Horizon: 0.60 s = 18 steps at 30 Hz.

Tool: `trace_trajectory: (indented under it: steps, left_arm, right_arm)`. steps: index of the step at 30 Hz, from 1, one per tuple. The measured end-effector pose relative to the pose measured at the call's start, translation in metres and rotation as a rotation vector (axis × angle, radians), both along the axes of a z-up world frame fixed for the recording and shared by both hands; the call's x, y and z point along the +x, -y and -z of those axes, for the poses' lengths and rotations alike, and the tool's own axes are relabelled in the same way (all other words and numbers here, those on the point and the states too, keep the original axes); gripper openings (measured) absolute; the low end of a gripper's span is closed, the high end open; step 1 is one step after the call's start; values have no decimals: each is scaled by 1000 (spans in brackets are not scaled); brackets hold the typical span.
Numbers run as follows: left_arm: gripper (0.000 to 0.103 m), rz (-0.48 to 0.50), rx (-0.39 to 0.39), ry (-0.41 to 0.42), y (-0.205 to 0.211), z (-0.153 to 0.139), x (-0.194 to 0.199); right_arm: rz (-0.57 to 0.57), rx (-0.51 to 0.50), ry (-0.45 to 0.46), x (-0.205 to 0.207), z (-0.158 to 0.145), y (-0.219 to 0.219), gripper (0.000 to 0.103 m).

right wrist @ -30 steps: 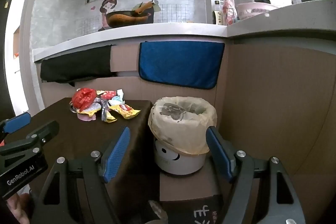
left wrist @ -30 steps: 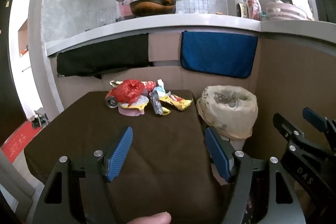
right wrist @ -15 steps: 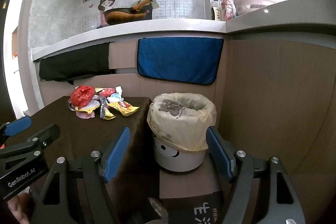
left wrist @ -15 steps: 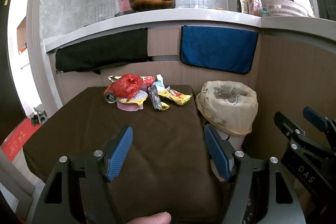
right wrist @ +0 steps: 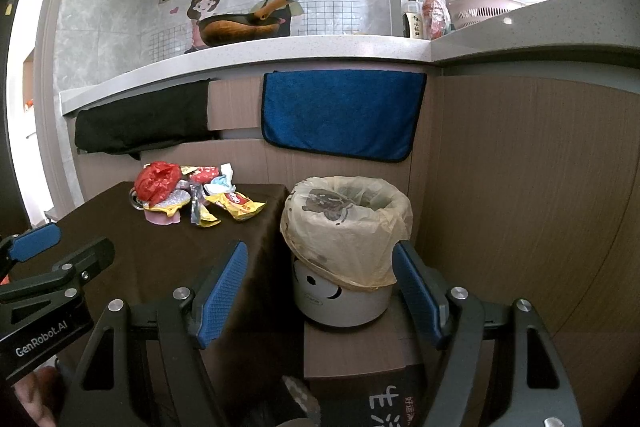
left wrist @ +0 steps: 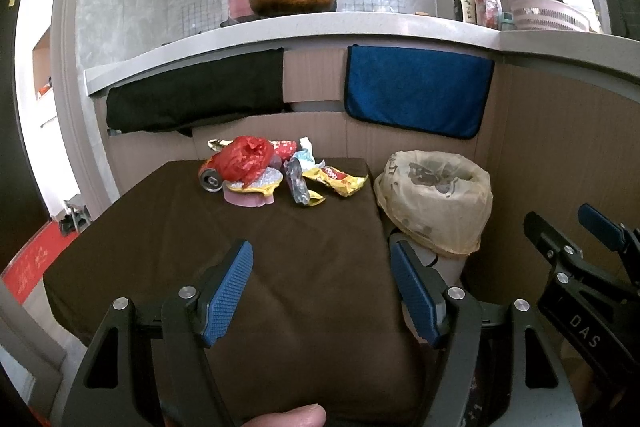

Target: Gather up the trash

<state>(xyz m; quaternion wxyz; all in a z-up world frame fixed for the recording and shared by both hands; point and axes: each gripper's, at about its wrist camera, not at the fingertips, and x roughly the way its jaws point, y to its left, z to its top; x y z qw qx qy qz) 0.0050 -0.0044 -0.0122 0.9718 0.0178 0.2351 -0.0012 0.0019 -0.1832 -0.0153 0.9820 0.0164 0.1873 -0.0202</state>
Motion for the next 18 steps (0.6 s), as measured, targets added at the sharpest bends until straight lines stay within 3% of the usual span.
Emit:
trace_trajectory:
  steps: [18]
  left_arm:
    - [72,-2,0,-5,0,-1,0]
  right_arm:
    - [0,0,-4,1,-1,1,73]
